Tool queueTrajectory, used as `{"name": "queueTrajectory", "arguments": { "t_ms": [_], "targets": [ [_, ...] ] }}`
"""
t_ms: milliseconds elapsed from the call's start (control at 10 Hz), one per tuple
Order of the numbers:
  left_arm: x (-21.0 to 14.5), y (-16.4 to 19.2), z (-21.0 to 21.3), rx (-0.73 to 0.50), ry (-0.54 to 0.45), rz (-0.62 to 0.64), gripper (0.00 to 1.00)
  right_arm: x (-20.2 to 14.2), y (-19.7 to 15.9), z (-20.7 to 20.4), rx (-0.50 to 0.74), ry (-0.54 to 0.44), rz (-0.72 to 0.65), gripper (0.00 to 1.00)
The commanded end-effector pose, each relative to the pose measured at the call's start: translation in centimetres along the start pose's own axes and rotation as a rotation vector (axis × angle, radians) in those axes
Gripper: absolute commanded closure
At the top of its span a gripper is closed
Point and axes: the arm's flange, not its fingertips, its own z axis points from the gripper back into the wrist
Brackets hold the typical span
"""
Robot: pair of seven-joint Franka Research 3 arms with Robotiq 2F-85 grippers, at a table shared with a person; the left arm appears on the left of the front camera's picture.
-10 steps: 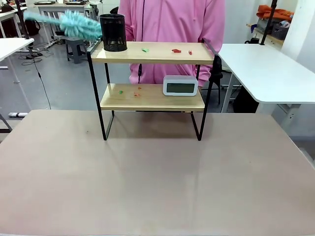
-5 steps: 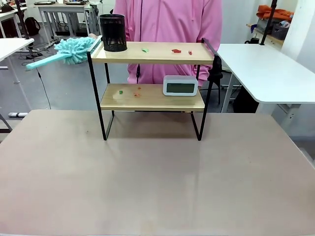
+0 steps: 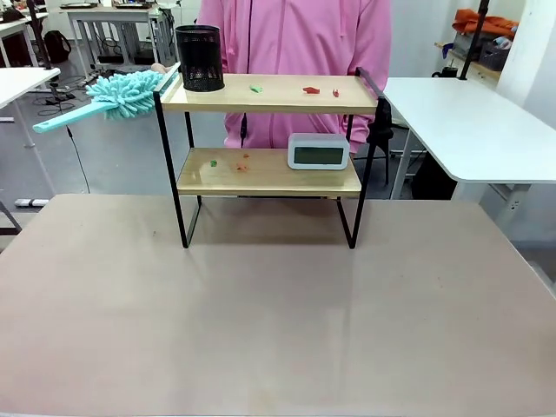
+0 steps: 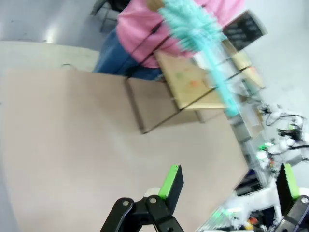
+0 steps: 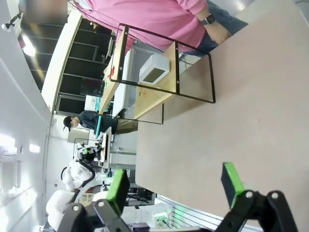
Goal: Clean the shelf.
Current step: Pick up the Duster from the human.
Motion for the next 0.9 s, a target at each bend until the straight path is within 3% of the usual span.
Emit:
{"name": "queueTrajectory", "arguments": {
  "t_ms": [0,200,300,400,500,600,700,800],
  "targets": [
    [8.8,-0.1,0.0,-0.133,-0.043,0.157,0.00,0.2,0.0,-0.2,0.022,-0.014,0.026,0.00],
    [13.1,1.3,-3.2,-0.199,0.073,0.278,0.00,0.2,0.0,-0.2,0.022,-0.014,0.026,0.00],
    [13.8,2.0,-5.3,-0.131,0.151,0.338,0.00,0.2,0.0,-0.2,0.022,-0.014,0.026,0.00],
    [13.6,2.8,-6.9,0.039,0.239,0.433,0.00,0.2,0.0,-0.2,0.022,-0.014,0.026,0.00],
    [12.9,1.5,-4.9,-0.178,0.083,0.274,0.00,0.2,0.0,-0.2,0.022,-0.014,0.026,0.00],
    [12.9,1.5,-4.9,-0.178,0.083,0.274,0.00,0.2,0.0,-0.2,0.022,-0.014,0.026,0.00],
    [13.8,3.5,-7.0,-0.095,0.142,0.359,0.00,0.2,0.0,-0.2,0.022,-0.014,0.026,0.00],
    [13.8,4.3,-8.2,-0.089,0.155,0.394,0.00,0.2,0.0,-0.2,0.022,-0.014,0.026,0.00]
  ]
}}
